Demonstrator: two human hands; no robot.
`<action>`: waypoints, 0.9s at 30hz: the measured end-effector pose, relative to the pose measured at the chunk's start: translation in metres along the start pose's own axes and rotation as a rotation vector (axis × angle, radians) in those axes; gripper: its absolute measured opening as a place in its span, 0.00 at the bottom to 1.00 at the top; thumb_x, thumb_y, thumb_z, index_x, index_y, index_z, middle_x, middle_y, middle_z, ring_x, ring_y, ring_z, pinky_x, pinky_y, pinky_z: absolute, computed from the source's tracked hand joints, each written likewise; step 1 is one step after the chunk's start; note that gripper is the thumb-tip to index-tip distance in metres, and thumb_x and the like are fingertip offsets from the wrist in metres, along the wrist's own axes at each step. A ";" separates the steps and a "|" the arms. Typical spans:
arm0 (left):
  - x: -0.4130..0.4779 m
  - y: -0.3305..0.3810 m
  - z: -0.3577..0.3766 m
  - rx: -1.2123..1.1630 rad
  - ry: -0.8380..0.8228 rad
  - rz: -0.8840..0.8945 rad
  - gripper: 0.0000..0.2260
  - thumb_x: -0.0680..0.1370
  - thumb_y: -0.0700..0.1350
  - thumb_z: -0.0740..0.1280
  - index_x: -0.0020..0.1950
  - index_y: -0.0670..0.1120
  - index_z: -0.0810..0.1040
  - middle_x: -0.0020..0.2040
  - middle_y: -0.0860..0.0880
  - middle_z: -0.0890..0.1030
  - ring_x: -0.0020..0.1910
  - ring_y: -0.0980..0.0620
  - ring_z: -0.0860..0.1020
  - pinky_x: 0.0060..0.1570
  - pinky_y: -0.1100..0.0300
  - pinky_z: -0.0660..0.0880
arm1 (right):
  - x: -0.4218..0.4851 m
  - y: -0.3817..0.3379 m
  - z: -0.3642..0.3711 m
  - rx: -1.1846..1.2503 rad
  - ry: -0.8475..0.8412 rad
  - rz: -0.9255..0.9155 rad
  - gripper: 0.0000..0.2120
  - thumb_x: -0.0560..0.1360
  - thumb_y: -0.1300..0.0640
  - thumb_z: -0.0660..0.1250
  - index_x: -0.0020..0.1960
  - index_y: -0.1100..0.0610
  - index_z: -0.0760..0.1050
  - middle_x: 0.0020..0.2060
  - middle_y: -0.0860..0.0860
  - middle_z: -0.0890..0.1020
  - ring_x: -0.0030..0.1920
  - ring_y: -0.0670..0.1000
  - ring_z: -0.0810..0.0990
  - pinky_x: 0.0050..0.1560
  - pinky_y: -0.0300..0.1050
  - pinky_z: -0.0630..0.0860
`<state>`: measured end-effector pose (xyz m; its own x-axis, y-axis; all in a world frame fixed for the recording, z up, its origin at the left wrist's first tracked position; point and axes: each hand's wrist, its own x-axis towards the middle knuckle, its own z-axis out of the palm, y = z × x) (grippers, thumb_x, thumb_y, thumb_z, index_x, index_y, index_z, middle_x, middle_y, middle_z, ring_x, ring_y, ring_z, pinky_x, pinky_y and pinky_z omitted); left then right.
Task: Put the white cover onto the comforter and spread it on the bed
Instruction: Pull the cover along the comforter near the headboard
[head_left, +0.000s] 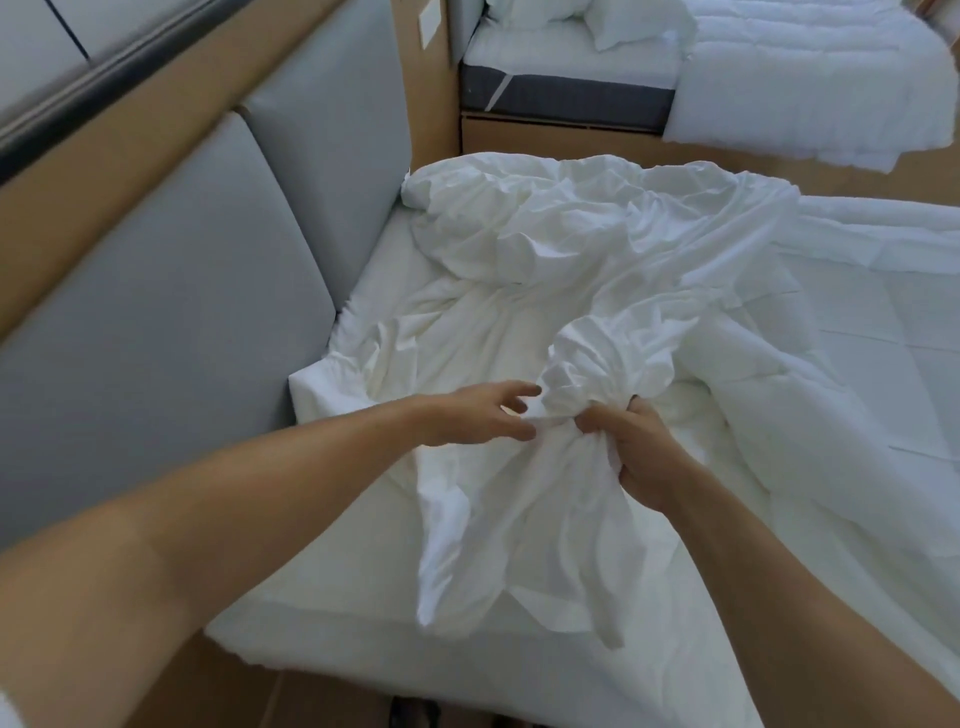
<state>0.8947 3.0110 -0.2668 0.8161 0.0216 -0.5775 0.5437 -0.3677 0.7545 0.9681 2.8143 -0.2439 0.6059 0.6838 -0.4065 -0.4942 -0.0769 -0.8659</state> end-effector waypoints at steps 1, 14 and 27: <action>0.002 0.007 0.001 0.004 -0.032 0.056 0.25 0.79 0.48 0.69 0.75 0.56 0.68 0.65 0.55 0.77 0.61 0.57 0.78 0.53 0.65 0.74 | -0.001 0.000 -0.001 0.017 -0.021 -0.001 0.13 0.72 0.72 0.62 0.56 0.74 0.76 0.46 0.62 0.81 0.47 0.60 0.82 0.47 0.52 0.81; -0.014 0.097 -0.004 0.188 0.214 0.369 0.05 0.78 0.46 0.71 0.50 0.47 0.85 0.45 0.51 0.85 0.43 0.55 0.81 0.47 0.62 0.78 | -0.017 0.003 -0.004 0.011 0.105 -0.034 0.20 0.66 0.68 0.76 0.58 0.62 0.80 0.52 0.61 0.85 0.51 0.62 0.85 0.50 0.55 0.83; 0.029 0.138 0.029 0.715 0.280 0.584 0.09 0.80 0.44 0.66 0.57 0.48 0.84 0.53 0.52 0.82 0.49 0.55 0.77 0.52 0.64 0.71 | -0.034 0.012 -0.003 0.132 0.337 -0.039 0.08 0.73 0.69 0.70 0.51 0.62 0.81 0.47 0.60 0.86 0.47 0.61 0.85 0.53 0.60 0.82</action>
<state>0.9877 2.9344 -0.1887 0.9875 -0.1577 -0.0061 -0.1357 -0.8682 0.4773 0.9439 2.7879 -0.2415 0.7863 0.4051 -0.4666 -0.5298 0.0535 -0.8464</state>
